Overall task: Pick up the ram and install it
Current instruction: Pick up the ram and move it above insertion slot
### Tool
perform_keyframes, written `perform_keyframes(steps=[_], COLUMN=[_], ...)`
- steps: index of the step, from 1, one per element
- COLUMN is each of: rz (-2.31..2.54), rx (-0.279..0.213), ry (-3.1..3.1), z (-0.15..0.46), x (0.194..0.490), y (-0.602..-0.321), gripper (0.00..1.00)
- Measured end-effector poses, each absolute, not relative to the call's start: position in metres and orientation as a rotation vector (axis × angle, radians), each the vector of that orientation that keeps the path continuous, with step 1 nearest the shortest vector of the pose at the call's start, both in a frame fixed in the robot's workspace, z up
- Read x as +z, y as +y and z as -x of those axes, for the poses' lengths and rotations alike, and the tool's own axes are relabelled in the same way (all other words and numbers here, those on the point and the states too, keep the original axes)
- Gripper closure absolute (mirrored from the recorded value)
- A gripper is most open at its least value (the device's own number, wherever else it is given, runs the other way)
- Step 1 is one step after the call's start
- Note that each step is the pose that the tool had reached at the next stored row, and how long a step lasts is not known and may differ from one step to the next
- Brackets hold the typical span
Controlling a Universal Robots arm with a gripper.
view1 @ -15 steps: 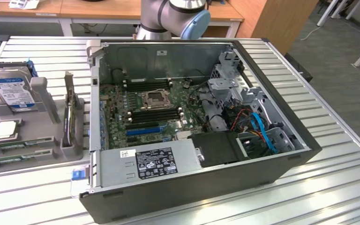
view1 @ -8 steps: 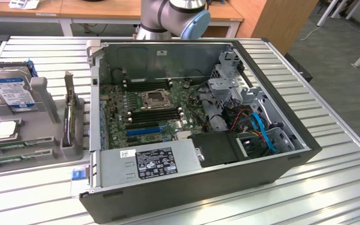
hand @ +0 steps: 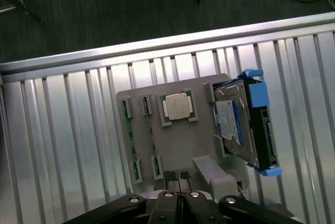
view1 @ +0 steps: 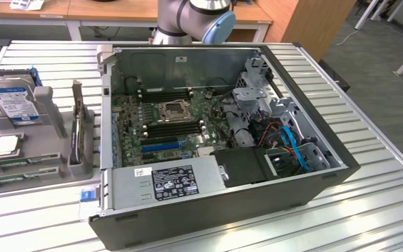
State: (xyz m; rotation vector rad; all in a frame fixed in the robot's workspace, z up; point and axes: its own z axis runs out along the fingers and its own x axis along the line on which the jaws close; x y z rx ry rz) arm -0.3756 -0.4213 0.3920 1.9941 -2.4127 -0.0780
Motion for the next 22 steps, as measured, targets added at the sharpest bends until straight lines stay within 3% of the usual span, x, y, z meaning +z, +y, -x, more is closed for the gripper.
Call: perform_keyframes(steps=[22], rz=[-2.087], rx=[-0.077], ry=[-2.33], z=[0.3755], x=[0.392], y=[-0.4213], gripper=[0.9])
